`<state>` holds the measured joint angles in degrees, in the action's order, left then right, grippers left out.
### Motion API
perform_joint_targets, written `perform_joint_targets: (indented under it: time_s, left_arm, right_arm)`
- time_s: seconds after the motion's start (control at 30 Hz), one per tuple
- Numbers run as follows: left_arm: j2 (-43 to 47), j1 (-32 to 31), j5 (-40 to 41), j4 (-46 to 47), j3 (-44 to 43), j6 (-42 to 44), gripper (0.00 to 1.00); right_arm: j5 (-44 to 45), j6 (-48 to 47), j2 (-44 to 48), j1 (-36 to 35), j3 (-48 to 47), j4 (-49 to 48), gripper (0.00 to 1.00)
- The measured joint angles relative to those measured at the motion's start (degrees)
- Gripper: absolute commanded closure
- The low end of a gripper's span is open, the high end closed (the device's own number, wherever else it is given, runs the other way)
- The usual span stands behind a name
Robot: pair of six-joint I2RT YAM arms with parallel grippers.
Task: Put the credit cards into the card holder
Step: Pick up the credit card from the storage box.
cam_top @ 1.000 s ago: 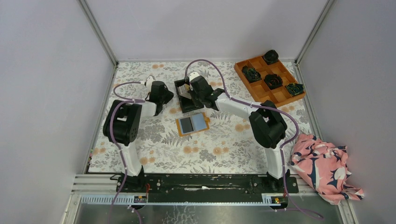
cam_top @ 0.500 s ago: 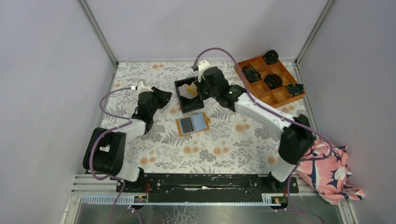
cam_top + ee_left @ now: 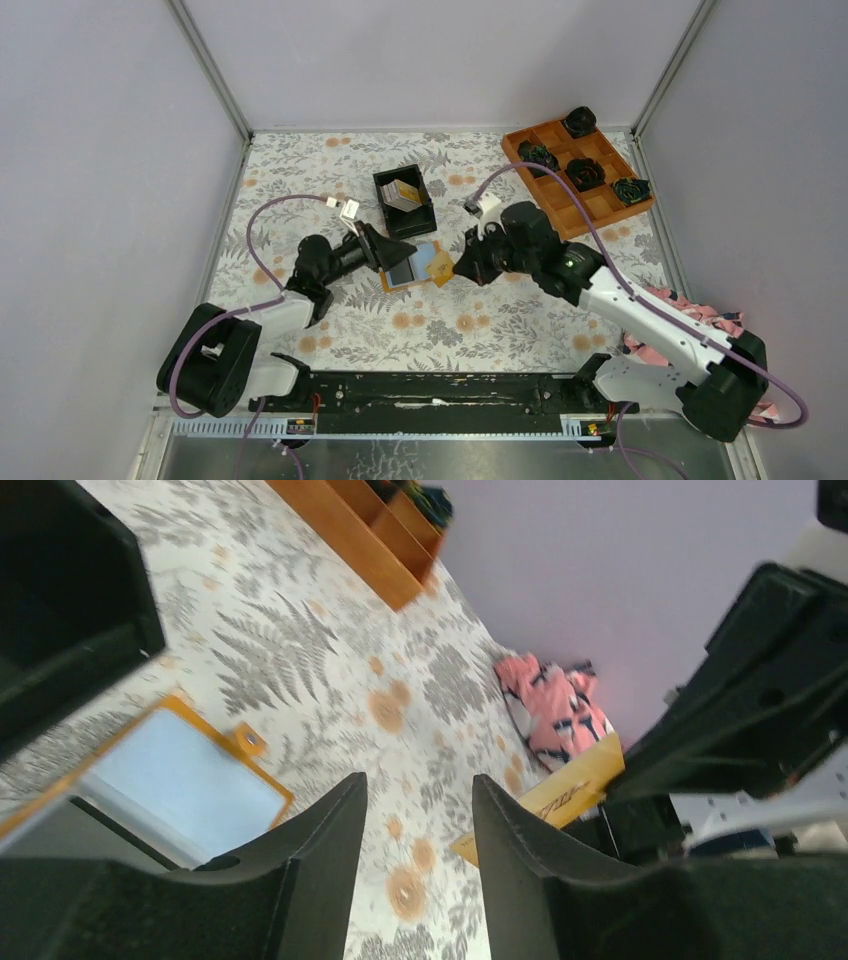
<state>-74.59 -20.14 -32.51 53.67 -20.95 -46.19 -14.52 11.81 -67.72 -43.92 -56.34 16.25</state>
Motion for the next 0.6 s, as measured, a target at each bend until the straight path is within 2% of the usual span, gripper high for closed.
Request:
perform_joint_targets:
  time_s: [0.23,0.6]
  left_arm:
    - [0.7,-3.6,-8.3,7.6,6.8,-0.2,0.47]
    - [-2.6,-8.1,-15.8,16.4,8.9,-0.4,0.44]
  right_arm:
    - [-5.1,2.2,9.1,0.0,5.9,3.0,1.00]
    - [-12.0,6.5,10.8,0.0,14.8,1.6,1.00]
